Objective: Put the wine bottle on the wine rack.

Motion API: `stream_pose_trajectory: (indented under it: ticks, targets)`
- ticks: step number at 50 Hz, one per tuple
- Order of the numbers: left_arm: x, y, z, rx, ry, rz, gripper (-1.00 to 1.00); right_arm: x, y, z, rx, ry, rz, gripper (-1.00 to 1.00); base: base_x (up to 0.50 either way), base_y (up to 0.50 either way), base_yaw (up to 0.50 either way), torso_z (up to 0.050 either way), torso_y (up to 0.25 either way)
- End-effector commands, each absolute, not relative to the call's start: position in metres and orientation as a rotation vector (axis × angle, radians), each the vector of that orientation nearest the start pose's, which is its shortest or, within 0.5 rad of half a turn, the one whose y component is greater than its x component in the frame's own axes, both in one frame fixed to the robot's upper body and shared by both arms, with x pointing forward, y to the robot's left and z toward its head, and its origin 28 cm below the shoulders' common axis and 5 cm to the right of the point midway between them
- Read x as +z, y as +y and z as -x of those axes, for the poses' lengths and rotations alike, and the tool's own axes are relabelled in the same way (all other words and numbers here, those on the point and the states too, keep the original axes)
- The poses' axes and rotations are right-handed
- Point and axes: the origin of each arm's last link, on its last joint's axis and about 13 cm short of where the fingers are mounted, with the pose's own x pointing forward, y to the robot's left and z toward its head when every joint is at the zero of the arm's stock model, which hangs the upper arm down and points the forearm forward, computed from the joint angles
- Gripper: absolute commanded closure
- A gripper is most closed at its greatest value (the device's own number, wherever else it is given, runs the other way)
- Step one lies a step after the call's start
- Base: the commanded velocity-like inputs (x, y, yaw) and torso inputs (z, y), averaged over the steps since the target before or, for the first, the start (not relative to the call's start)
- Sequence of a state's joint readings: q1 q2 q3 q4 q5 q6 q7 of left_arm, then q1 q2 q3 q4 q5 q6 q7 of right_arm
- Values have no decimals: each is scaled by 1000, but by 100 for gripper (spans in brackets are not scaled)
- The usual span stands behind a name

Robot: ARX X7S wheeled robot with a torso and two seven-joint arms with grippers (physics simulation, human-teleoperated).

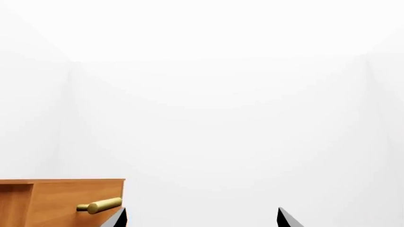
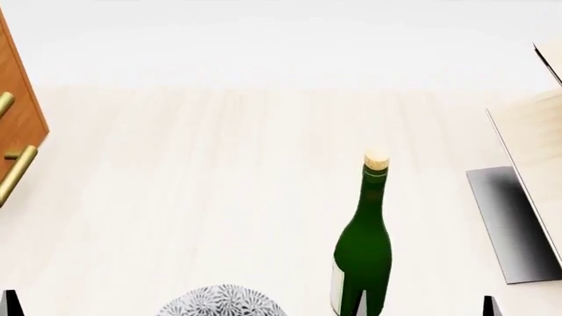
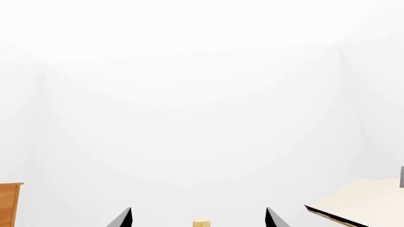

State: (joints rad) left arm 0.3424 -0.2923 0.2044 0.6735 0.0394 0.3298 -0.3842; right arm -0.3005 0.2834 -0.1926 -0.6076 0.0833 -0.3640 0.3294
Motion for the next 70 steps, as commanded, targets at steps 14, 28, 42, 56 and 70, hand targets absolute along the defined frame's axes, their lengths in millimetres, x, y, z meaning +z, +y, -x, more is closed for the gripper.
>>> stream_pose_trajectory:
  ticks: [14, 28, 42, 56, 70]
  targets:
    - [114, 202, -124, 23, -644, -17, -100, 108, -96, -135, 7, -615, -71, -100, 109, 0, 0, 0, 0]
    - [115, 202, -124, 24, -643, -18, -100, 107, -96, -136, 6, -612, -69, -100, 108, 0, 0, 0, 0]
    - [114, 202, -125, 23, -641, -19, -100, 102, -94, -141, 4, -558, -36, -100, 60, 0, 0, 0, 1]
    - [114, 202, -125, 24, -641, -18, -100, 102, -95, -141, 7, -538, -58, -100, 0, -17, 0, 0, 0]
    - [113, 202, -125, 24, -640, -18, -100, 104, -95, -140, 7, -543, -63, -100, 0, -100, 0, 0, 0]
